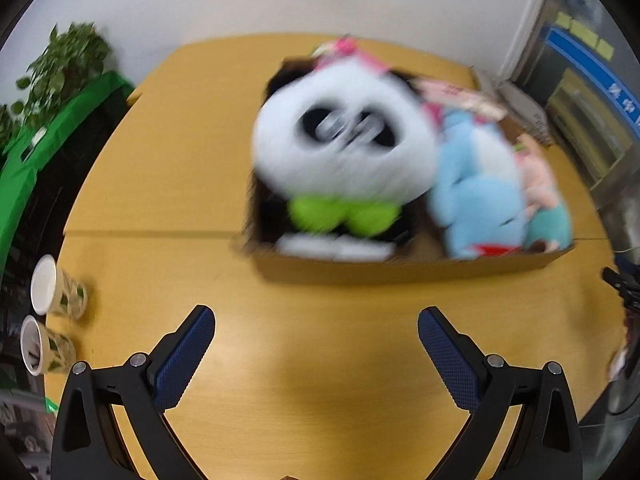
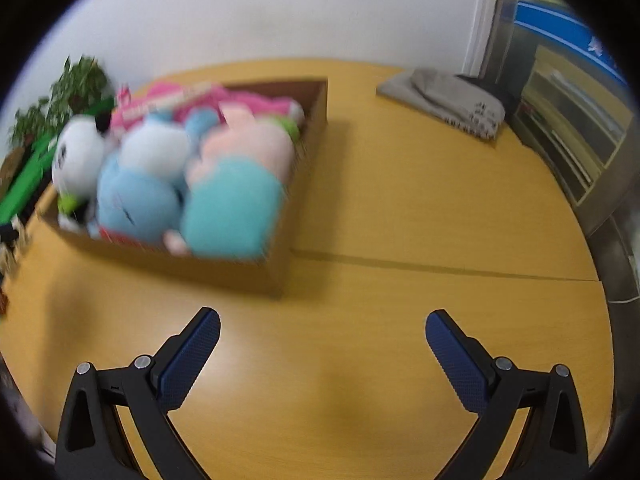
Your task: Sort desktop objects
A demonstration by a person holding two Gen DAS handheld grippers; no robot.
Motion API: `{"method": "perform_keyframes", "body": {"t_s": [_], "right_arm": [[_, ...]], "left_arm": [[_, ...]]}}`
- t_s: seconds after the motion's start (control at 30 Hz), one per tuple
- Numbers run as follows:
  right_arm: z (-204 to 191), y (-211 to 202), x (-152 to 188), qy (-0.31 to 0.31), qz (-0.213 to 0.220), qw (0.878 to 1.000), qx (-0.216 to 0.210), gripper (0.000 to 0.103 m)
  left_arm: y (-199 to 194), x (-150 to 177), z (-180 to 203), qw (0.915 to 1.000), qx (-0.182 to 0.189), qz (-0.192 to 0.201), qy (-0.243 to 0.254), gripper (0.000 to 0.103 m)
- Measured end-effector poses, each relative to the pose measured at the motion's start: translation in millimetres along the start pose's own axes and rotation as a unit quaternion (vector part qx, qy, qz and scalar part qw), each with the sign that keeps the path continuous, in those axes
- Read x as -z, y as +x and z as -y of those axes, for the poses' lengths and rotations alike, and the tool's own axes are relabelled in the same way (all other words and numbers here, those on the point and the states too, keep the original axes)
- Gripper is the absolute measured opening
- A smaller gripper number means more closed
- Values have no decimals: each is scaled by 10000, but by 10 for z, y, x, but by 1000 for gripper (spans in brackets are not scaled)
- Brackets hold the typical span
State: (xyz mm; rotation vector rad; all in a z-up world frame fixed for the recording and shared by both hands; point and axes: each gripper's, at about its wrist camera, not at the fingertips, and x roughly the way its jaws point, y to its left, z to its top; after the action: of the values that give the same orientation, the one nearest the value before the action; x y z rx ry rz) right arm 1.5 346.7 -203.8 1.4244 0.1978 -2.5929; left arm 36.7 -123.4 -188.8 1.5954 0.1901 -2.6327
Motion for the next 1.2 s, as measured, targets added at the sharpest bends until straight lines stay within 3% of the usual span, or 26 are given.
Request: {"method": "perform_keyframes", "body": {"t_s": [0.13,0.3,0.63,0.93,1.2], "right_arm": [[356,350,438,-236,-268,9994,-31,103],[570,559,736,-500,-408,9978,-151,103],[721,647,704,-632,-102,9962,-592,103],[760,576,771,-738,287,9943,-714,103],[826,580,705,-817,297,9932,-778,103]], "left_arm": [[478,435,-425,9992,-385,-116,76,103],[765,748,-758,9984,-560,-57,29,103],[842,954,-883,9972,-154,659,324,103],[715,832,-824,9957,-48,764,512,103],[780,638,-837,9956,8,736,580,103]]}}
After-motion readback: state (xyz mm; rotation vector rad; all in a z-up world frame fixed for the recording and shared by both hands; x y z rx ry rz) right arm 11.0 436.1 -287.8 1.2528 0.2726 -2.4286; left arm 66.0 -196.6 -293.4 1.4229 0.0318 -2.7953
